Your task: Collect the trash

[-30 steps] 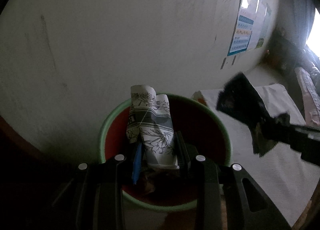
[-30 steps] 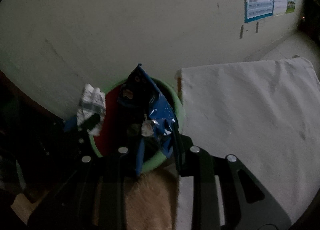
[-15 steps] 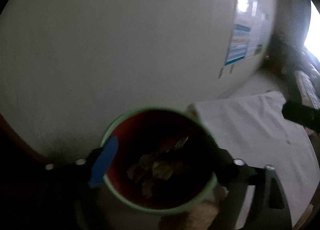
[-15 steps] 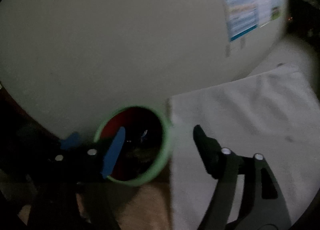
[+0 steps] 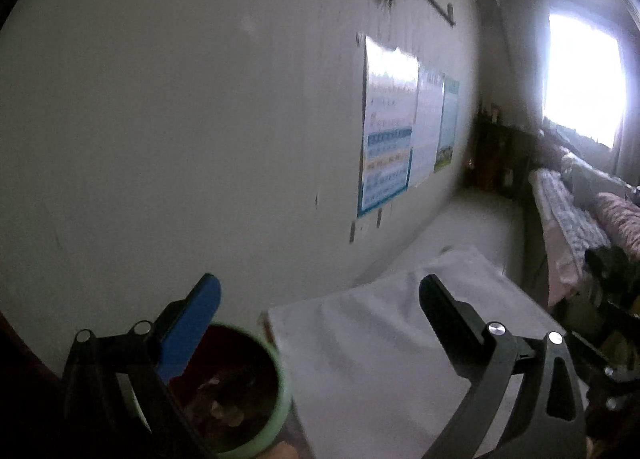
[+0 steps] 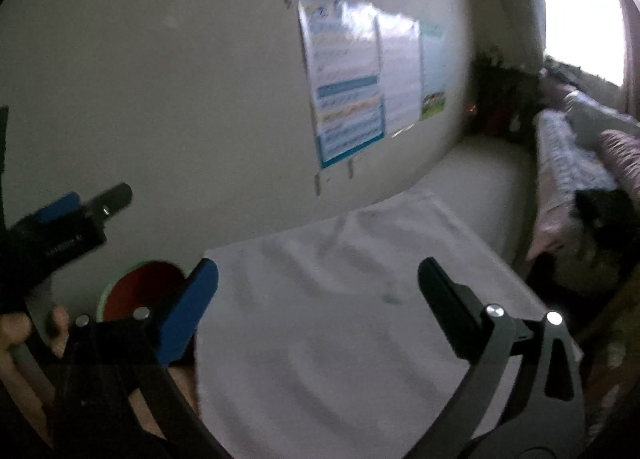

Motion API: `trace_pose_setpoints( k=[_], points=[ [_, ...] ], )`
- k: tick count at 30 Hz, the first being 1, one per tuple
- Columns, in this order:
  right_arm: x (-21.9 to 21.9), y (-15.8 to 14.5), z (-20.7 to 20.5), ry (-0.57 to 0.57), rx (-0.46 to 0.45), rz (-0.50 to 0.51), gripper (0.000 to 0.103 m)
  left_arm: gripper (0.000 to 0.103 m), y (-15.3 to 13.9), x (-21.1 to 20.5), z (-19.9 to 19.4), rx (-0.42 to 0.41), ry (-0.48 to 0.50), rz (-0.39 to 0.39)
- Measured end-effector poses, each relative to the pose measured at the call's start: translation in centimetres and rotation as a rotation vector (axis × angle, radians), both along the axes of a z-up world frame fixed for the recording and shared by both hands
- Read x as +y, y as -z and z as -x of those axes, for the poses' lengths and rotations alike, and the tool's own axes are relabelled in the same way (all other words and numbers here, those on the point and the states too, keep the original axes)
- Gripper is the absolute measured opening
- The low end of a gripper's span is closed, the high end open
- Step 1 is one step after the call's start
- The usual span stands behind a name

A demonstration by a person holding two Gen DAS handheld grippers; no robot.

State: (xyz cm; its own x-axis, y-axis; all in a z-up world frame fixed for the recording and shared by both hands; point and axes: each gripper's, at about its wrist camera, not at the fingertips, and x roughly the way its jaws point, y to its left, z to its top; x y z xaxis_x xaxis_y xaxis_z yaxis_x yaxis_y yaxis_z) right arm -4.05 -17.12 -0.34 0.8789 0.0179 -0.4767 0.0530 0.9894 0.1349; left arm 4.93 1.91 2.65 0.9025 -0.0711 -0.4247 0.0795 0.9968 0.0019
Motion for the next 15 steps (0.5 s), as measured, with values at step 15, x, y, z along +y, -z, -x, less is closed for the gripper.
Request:
trace_pose_setpoints(
  k=[15],
  points=[
    [-3.1, 0.8, 2.0, 0.042, -0.058, -0.059, 0.098, 0.095, -2.7, -3.1, 2.7, -0.065, 0.005, -0.014]
  ],
)
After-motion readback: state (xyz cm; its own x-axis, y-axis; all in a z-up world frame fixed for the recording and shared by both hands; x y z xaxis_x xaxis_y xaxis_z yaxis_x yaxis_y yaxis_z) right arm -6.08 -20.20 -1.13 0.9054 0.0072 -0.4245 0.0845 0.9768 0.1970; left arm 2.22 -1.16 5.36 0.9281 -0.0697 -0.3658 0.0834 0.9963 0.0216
